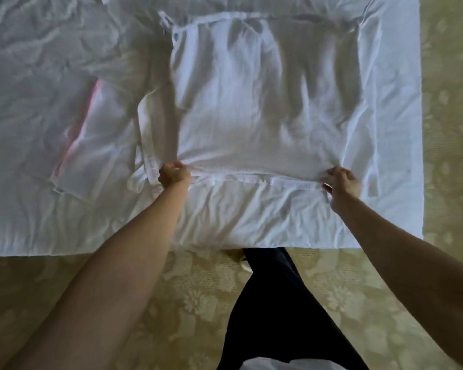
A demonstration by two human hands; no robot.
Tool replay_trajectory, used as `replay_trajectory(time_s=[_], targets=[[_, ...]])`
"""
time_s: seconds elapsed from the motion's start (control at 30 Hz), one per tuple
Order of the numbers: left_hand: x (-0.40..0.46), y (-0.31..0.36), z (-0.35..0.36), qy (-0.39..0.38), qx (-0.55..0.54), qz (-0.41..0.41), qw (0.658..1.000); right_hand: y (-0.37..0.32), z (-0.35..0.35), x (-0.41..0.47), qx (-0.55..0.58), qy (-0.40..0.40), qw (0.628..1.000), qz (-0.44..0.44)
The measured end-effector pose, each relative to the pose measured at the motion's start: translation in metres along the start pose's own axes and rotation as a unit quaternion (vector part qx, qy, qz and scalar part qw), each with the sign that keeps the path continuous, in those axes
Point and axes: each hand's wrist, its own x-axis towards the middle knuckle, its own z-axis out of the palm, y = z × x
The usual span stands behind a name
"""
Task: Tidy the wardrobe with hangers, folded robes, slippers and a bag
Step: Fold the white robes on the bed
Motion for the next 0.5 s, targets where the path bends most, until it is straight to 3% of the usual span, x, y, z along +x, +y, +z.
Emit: replay_trajectory(time_s=[0.1,0.17,0.23,0.3,0.37,0.5], targets=[[-0.033,0.025,-0.018,-0.019,0.071,-0.004,0.997,0.006,-0.002,0.006,-0.142,0.047,0.989,-0.013],[-0.035,0.035,-0.027,-0.002,0.127,-0.012,0.992,0.006,0.0,-0.002,-0.253,0.124,0.955,-0.089],[-0.028,0.049,-0.037,0.013,0.152,-0.003,0.988,0.005,0.016,-0.02,-0.279,0.142,0.931,-0.189],[-0.011,0.067,-0.048,0.034,0.167,0.036,0.985,0.008,0.051,-0.045,-0.297,0.091,0.903,-0.295],[0.012,0.088,-0.057,0.057,0.166,0.089,0.98,0.014,0.101,-0.079,-0.343,0.017,0.852,-0.396],[0.061,0.137,-0.071,0.064,0.229,0.197,0.951,0.029,0.212,-0.144,-0.473,-0.136,0.749,-0.444]])
